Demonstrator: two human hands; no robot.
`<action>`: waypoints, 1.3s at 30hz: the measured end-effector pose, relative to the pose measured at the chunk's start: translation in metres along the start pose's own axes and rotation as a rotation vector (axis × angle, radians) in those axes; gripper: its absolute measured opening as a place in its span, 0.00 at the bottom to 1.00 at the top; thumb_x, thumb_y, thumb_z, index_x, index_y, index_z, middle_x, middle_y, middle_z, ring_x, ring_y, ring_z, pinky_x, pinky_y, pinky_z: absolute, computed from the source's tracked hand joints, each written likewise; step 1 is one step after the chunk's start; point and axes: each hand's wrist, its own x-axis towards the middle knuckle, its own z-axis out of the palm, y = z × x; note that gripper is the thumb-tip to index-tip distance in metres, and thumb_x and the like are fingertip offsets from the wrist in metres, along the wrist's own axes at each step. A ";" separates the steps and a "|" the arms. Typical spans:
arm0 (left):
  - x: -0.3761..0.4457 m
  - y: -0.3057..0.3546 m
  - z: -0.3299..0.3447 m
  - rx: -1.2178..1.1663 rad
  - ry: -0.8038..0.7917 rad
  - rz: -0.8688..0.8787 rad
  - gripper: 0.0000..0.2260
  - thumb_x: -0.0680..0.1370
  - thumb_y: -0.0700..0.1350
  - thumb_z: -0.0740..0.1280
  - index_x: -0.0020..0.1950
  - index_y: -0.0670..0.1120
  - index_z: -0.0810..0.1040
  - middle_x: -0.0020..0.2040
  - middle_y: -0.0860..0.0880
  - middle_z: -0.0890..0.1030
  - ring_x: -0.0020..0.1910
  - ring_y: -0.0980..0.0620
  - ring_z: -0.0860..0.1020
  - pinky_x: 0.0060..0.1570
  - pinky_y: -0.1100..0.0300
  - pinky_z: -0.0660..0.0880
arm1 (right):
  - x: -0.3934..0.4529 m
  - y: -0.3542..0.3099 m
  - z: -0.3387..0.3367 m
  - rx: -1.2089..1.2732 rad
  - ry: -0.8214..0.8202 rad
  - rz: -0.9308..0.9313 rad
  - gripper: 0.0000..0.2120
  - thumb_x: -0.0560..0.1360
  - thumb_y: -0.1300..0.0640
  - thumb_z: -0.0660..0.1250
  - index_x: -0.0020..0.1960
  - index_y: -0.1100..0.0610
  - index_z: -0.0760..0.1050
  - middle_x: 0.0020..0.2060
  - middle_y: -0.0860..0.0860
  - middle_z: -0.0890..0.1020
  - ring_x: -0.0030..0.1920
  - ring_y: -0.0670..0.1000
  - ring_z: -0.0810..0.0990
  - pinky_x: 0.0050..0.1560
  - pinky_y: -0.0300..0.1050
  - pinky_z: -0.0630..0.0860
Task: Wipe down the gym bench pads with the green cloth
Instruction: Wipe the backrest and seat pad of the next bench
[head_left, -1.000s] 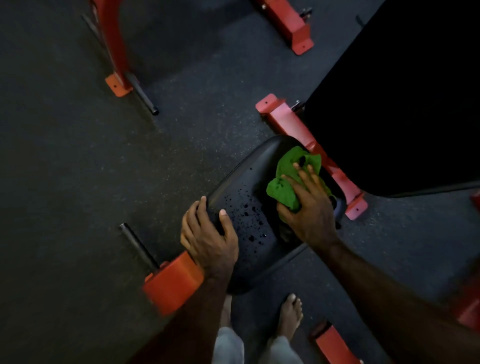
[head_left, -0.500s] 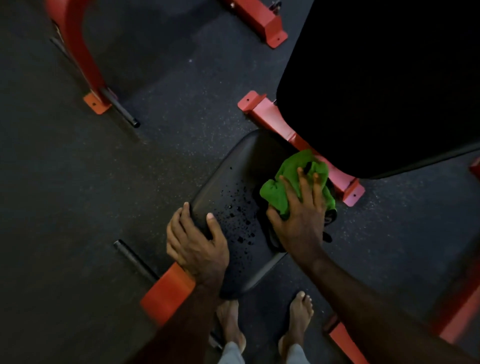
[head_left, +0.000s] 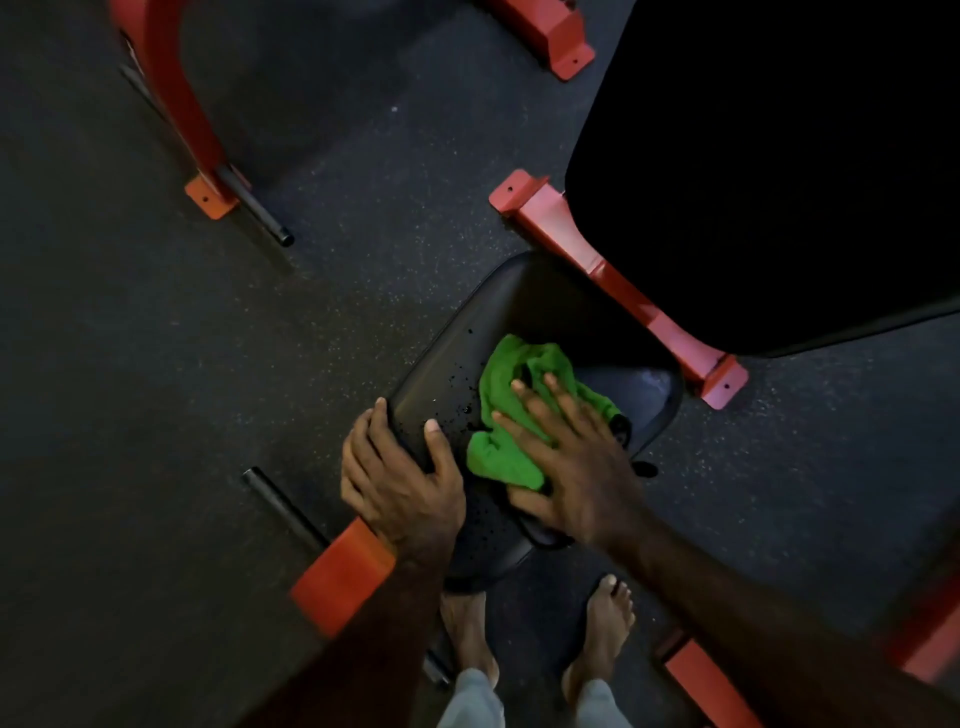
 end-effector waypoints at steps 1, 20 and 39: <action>0.001 0.001 0.000 0.006 -0.002 0.002 0.25 0.82 0.61 0.61 0.75 0.50 0.70 0.72 0.49 0.73 0.73 0.46 0.69 0.68 0.44 0.64 | 0.001 0.013 -0.004 -0.025 0.019 0.041 0.39 0.75 0.33 0.62 0.82 0.46 0.61 0.84 0.52 0.56 0.83 0.60 0.51 0.75 0.69 0.63; -0.002 0.004 -0.001 0.010 0.004 0.007 0.25 0.82 0.61 0.60 0.75 0.48 0.70 0.72 0.47 0.73 0.74 0.45 0.69 0.68 0.42 0.64 | -0.028 0.010 -0.006 -0.030 0.055 0.278 0.37 0.77 0.32 0.61 0.82 0.44 0.61 0.84 0.51 0.54 0.84 0.62 0.48 0.76 0.72 0.58; -0.002 0.002 0.001 0.024 0.013 0.003 0.26 0.82 0.62 0.61 0.75 0.49 0.69 0.72 0.48 0.73 0.74 0.46 0.69 0.69 0.42 0.65 | -0.023 -0.010 0.003 -0.028 0.113 0.372 0.38 0.75 0.30 0.61 0.82 0.42 0.62 0.84 0.50 0.55 0.84 0.61 0.47 0.78 0.69 0.53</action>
